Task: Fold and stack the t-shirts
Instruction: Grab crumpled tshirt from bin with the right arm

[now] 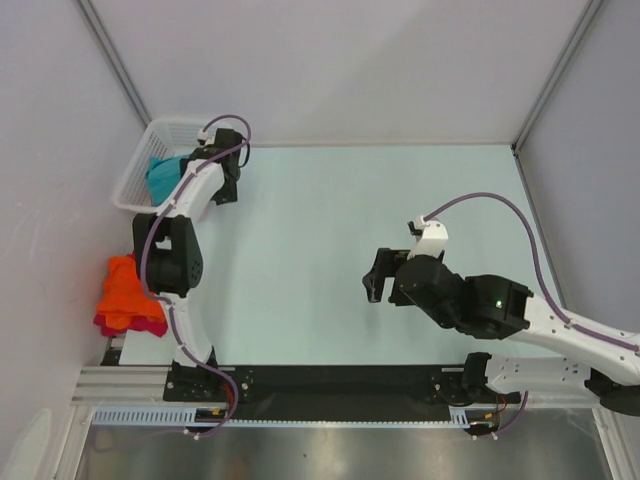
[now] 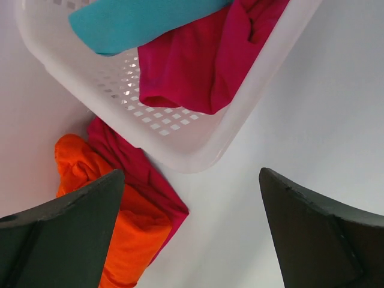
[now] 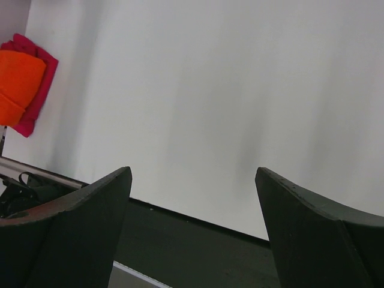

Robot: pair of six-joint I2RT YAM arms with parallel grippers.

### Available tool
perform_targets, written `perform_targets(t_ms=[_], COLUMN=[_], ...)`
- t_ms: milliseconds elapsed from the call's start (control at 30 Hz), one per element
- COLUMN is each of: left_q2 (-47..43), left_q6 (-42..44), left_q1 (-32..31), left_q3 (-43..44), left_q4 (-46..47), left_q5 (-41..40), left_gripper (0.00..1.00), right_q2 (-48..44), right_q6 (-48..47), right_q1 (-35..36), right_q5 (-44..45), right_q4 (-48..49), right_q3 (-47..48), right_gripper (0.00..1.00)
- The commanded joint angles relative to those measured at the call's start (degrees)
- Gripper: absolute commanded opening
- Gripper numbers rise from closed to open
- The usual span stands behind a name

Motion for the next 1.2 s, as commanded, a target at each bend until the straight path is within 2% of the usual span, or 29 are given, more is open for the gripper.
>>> perform_targets(t_ms=[0,67,200,400,533,600,633,900,1033,1167], left_q2=[1.73,3.39,6.47,8.67,9.2,9.46,9.64,8.33,5.61,3.23], left_q6=[0.57,0.04,-3.21,-6.2,-6.64,-7.34,-7.34,-6.64,-4.45,-3.74], left_q1=[0.06,0.5,3.04,7.35,11.12,12.36,13.23,11.93,8.07,1.65], left_q3=[5.19,6.24,8.35,6.95,4.93,4.05,3.79,3.43,2.99,2.55], left_q4=[1.98,2.25,0.85,0.49,3.04,4.09,4.36,5.67,6.2,5.42], left_q5=[1.53,2.41,9.41,14.71,20.59,24.63,25.78,34.31,36.25,37.91], left_gripper=[1.0,1.0,1.0,0.99,0.74,0.43,0.02,0.0,0.0,0.0], right_q2=[-1.87,-2.57,-3.81,-4.6,-2.76,-1.88,-1.09,2.34,3.57,4.45], right_q6=[-1.42,-0.9,-0.02,0.69,0.69,0.6,0.6,-1.51,-2.04,-1.86], right_q1=[0.47,0.64,0.91,0.91,0.91,1.0,1.08,1.17,1.17,1.08], right_q5=[3.36,3.89,4.68,5.21,4.77,4.16,4.07,3.1,2.92,3.01], right_q4=[-5.74,-7.75,-10.48,-11.54,-10.93,-10.49,-10.14,-6.89,-5.48,-4.87], right_q3=[5.28,6.34,8.71,9.16,9.42,9.68,9.77,10.03,10.12,9.6], right_gripper=[0.9,0.89,0.88,0.87,0.86,0.86,0.86,0.86,0.85,0.86])
